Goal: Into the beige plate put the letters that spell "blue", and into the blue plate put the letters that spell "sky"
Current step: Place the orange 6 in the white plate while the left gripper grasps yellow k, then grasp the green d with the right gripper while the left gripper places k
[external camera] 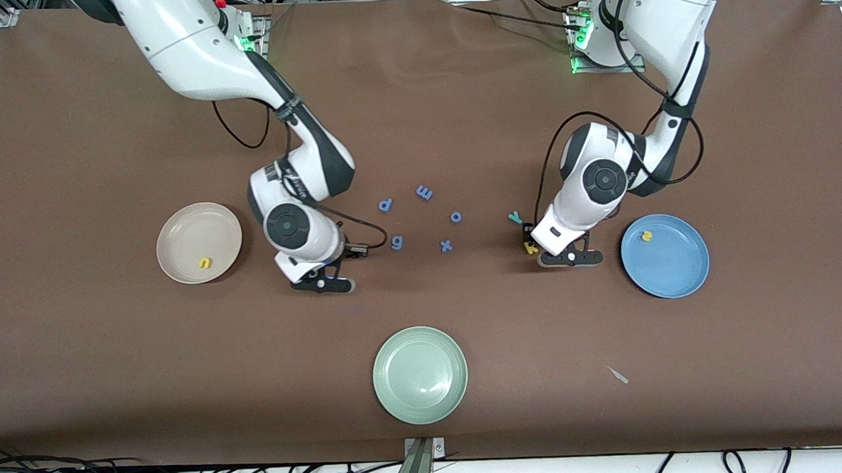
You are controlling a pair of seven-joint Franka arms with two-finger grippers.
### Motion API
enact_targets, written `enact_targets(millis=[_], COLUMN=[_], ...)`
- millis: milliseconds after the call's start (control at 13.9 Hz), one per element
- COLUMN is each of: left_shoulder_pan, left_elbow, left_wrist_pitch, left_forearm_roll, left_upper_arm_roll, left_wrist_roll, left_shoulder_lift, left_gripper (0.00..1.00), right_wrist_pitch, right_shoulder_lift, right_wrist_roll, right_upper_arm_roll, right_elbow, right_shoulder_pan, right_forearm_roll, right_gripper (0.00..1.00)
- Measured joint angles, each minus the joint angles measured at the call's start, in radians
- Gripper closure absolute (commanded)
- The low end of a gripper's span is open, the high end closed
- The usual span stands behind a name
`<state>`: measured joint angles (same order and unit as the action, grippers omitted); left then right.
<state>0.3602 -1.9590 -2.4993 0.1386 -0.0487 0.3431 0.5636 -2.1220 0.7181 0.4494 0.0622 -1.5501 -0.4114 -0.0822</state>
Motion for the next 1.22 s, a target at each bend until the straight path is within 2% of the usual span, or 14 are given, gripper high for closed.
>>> enact_targets(millis=[216,288,360,504,648,721,793,865,937,1225], left_shoulder_pan=[0.012,0.013,0.015,0.018,0.019,0.019,0.021,0.022,0.022,-0.02], left_elbow=[0.009,0.01,0.012,0.014,0.016,0.017,0.02,0.02,0.021,0.028], left_wrist_pitch=[-0.017,-0.023,-0.026,-0.027,-0.027,-0.027,-0.027,-0.029,-0.029,-0.024], left_forearm_roll=[0.066,0.066,0.066,0.066,0.066,0.066,0.066,0.066,0.063,0.057], left_upper_arm_roll=[0.001,0.001,0.001,0.002,0.004,0.005,0.004,0.004,0.004,0.021], left_wrist_roll=[0.01,0.011,0.011,0.011,0.006,0.005,0.005,0.005,0.002,-0.058], left_shoulder_lift=[0.024,0.028,0.03,0.031,0.031,0.03,0.028,0.031,0.031,0.008], left_gripper=[0.34,0.38,0.48,0.74,0.94,1.0,1.0,1.0,1.0,1.0], right_wrist_pitch=[0.125,0.129,0.12,0.028,-0.094,-0.131,-0.158,-0.185,-0.206,-0.211], right_shoulder_lift=[-0.077,-0.103,-0.128,-0.183,-0.24,-0.263,-0.279,-0.291,-0.297,-0.305], right_wrist_roll=[-0.264,-0.345,-0.425,-0.563,-0.631,-0.654,-0.676,-0.699,-0.707,-0.676], right_upper_arm_roll=[-0.107,-0.145,-0.182,-0.245,-0.274,-0.28,-0.286,-0.293,-0.301,-0.306], right_elbow=[-0.022,-0.051,-0.091,-0.213,-0.362,-0.423,-0.471,-0.509,-0.536,-0.528], right_shoulder_pan=[0.035,0.039,0.04,0.042,0.043,0.042,0.041,0.04,0.04,0.03], right_forearm_roll=[0.0,0.0,0.0,0.0,0.0,0.0,0.0,0.0,0.0,-0.004], right_gripper=[0.94,0.94,0.94,0.94,0.94,0.93,0.83,0.13,0.0,0.0])
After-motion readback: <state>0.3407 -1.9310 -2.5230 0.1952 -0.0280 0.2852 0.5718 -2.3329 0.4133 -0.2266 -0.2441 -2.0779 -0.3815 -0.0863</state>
